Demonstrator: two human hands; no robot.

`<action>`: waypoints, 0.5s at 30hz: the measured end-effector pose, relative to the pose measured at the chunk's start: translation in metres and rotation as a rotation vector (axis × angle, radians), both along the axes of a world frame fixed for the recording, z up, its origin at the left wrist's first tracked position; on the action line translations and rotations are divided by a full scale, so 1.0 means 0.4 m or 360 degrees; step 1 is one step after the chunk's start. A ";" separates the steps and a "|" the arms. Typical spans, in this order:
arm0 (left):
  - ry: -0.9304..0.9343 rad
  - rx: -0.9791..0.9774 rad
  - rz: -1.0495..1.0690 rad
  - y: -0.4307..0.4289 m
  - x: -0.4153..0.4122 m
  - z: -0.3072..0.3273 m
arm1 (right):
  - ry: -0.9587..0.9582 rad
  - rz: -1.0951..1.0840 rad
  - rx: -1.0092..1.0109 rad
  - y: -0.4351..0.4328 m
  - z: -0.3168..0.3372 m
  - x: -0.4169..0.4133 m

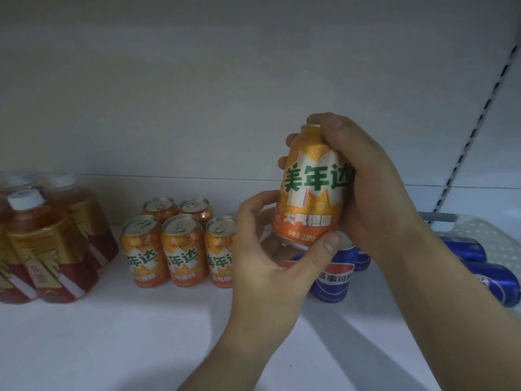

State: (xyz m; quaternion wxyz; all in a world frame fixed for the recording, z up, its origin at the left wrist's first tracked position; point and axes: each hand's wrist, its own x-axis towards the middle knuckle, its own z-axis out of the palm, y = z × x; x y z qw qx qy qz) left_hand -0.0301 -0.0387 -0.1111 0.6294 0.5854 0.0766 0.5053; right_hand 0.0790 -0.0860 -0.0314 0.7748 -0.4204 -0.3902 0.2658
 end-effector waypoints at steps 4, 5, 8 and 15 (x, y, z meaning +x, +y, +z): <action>-0.0039 -0.0149 -0.0165 -0.008 0.004 -0.002 | 0.0058 0.0065 -0.0037 -0.002 -0.003 0.001; -0.0054 -0.0185 -0.0192 -0.009 0.004 -0.003 | 0.0070 0.0069 -0.0040 -0.002 -0.004 0.002; -0.0098 -0.0295 -0.0329 -0.012 0.003 -0.004 | 0.0050 0.0075 -0.0062 -0.005 -0.006 0.003; -0.0098 -0.0389 -0.0431 -0.008 0.002 -0.001 | 0.0004 0.0059 -0.0068 -0.007 -0.008 0.010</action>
